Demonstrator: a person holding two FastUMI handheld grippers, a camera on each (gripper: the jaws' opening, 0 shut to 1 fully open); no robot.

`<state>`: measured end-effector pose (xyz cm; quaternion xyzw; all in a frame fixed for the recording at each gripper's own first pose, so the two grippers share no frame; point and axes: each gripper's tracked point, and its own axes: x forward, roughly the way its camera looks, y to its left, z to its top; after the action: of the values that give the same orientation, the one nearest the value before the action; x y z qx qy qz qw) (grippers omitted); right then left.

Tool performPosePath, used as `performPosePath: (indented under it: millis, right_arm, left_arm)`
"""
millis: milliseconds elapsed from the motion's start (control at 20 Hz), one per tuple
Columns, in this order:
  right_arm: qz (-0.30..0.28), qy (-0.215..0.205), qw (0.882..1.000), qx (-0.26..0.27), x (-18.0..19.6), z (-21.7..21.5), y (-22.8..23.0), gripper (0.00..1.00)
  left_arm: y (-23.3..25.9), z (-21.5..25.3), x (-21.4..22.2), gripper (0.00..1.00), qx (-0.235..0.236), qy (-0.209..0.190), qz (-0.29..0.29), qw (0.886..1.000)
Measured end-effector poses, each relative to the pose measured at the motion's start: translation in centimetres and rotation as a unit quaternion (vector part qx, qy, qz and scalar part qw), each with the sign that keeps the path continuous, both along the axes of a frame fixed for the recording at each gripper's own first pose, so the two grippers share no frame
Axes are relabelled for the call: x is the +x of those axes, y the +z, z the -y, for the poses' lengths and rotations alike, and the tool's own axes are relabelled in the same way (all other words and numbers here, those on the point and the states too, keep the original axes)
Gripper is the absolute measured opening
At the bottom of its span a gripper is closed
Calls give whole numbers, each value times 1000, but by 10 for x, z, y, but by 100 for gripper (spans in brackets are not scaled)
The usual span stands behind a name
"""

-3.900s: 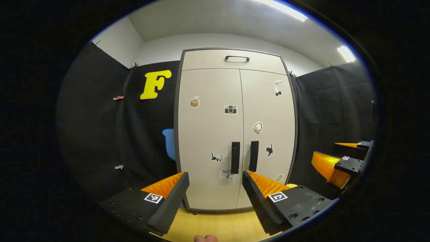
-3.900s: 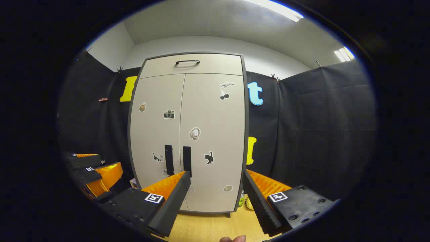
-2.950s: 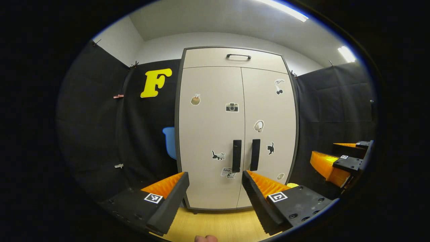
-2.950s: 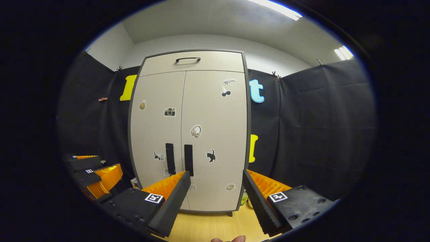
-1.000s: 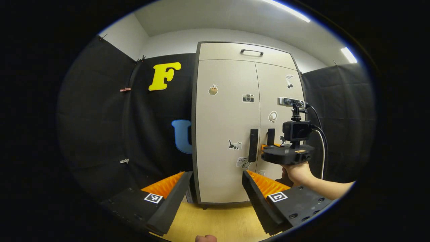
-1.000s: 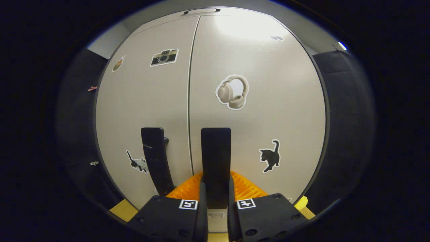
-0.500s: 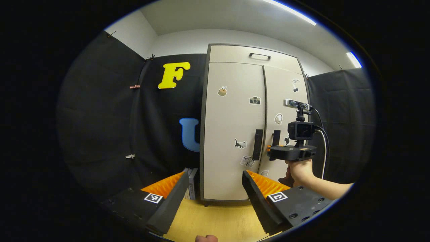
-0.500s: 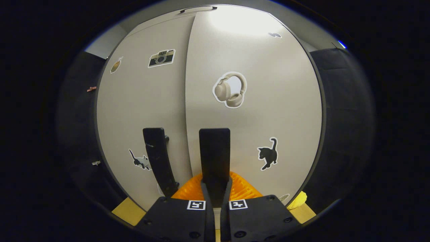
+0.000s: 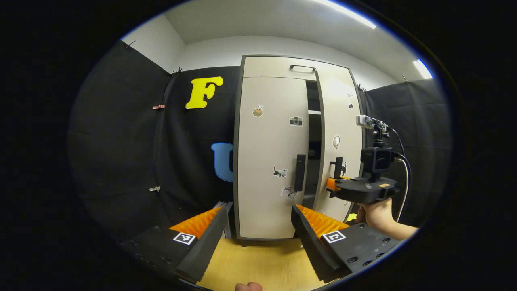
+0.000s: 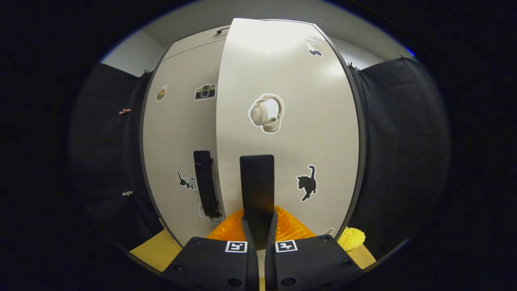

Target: Open the right door of the double-door shoe cabinet with the right hand, and open the left door with the left hand.

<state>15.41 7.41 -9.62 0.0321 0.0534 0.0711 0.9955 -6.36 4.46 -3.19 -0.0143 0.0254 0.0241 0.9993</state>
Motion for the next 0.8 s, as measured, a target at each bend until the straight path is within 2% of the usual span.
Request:
performPosePath:
  millis: [800]
  right_arm:
    - [9, 4, 1000, 14, -63, 69, 10, 10]
  left_arm:
    - [4, 39, 5, 98, 8, -2, 2, 1000]
